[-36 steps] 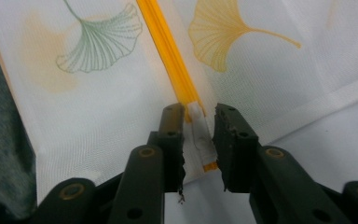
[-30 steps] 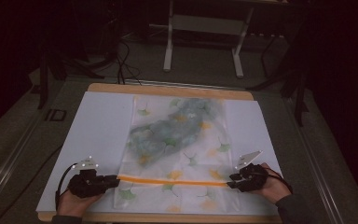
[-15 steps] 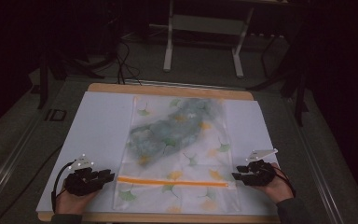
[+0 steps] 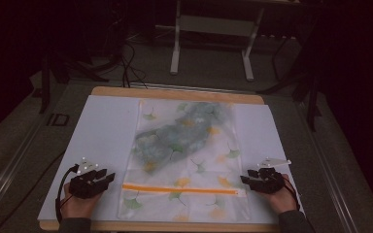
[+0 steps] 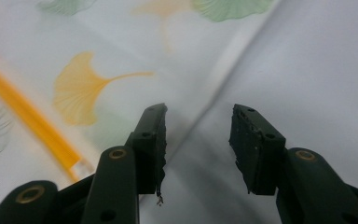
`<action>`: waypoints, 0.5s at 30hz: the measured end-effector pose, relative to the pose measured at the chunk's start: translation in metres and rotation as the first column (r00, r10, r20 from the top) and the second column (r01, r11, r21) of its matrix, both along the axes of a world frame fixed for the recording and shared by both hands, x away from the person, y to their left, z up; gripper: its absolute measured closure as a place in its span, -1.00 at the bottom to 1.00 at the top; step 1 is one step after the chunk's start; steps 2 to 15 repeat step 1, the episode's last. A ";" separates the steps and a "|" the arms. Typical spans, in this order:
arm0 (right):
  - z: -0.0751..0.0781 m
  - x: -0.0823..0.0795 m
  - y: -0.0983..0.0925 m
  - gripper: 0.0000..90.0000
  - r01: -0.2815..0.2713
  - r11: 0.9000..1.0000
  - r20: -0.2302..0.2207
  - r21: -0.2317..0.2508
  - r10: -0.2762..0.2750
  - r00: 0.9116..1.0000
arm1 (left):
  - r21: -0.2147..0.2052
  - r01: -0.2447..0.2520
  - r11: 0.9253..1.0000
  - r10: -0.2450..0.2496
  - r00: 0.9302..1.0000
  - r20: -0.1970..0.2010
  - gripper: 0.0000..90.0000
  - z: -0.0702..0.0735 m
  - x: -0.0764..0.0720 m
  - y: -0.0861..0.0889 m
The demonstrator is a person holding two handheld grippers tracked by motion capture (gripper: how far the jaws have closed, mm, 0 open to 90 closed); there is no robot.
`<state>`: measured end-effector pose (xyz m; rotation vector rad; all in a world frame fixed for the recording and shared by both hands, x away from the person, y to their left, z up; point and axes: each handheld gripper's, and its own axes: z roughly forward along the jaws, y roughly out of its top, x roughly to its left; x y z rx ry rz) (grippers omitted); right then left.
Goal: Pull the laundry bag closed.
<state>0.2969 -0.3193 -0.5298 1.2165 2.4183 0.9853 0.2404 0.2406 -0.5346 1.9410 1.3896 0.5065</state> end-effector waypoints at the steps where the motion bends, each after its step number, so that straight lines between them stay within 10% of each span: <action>1: -0.002 -0.001 -0.001 0.21 0.015 1.000 0.011 0.012 -0.016 1.000 | 0.018 -0.018 1.000 0.018 1.000 0.008 0.27 0.000 0.000 0.000; 15: -0.002 -0.001 -0.001 0.21 0.015 1.000 0.011 0.012 -0.016 1.000 | 0.018 -0.018 1.000 0.018 1.000 0.008 0.27 0.000 0.000 0.000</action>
